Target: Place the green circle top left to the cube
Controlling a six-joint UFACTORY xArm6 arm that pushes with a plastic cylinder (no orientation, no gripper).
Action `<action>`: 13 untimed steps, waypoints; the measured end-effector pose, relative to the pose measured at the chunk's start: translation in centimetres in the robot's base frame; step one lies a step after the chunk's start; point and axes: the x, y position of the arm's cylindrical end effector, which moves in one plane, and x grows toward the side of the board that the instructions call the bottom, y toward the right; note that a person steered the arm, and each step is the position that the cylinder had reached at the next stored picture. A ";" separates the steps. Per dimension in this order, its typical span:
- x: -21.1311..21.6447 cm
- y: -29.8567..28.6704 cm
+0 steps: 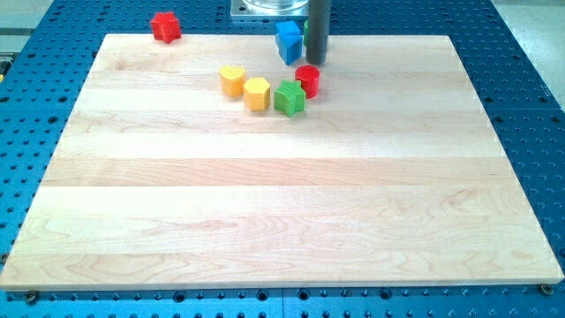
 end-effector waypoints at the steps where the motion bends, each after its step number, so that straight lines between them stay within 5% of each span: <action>1: -3.3 2.4; 6: -2.9 -3.6; 7: -0.1 -4.1; 9: -3.3 0.7; 13: -3.3 -2.2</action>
